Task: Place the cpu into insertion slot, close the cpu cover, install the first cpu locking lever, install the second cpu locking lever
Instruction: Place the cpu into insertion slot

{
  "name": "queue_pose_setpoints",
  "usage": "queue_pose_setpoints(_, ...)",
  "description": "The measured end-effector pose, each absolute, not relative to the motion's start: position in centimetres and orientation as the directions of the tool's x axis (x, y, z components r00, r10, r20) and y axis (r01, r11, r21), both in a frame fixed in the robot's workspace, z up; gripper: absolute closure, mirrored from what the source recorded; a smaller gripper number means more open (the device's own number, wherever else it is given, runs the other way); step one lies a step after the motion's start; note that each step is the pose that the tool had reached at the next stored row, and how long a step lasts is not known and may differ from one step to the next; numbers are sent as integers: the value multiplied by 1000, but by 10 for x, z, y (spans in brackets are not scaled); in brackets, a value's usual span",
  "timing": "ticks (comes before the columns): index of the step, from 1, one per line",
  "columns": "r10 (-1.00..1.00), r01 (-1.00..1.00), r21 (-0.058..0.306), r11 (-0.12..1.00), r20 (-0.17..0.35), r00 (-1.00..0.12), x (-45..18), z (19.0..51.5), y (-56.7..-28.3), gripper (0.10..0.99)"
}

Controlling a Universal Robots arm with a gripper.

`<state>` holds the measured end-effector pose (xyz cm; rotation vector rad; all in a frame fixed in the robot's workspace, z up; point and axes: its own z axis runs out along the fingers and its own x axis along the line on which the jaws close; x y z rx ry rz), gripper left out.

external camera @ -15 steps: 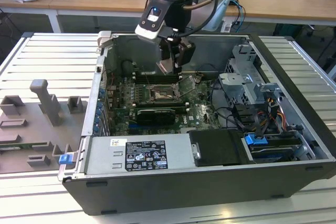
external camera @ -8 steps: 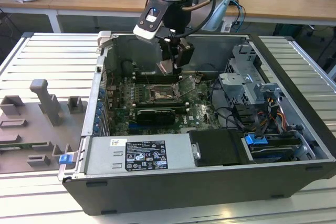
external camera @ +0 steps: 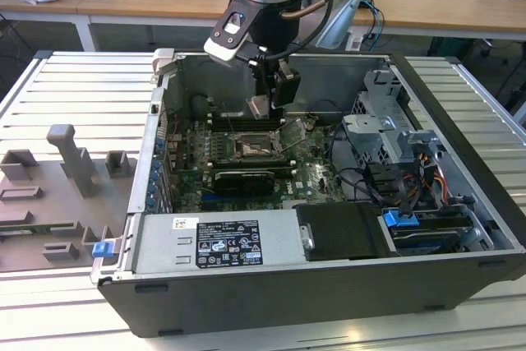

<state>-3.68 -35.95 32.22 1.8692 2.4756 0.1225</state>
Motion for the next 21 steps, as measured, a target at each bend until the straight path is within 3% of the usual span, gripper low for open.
queue_pose_setpoints(21, 968, 965, 85, 249, 17, -252, -37, 316, -360, 545)
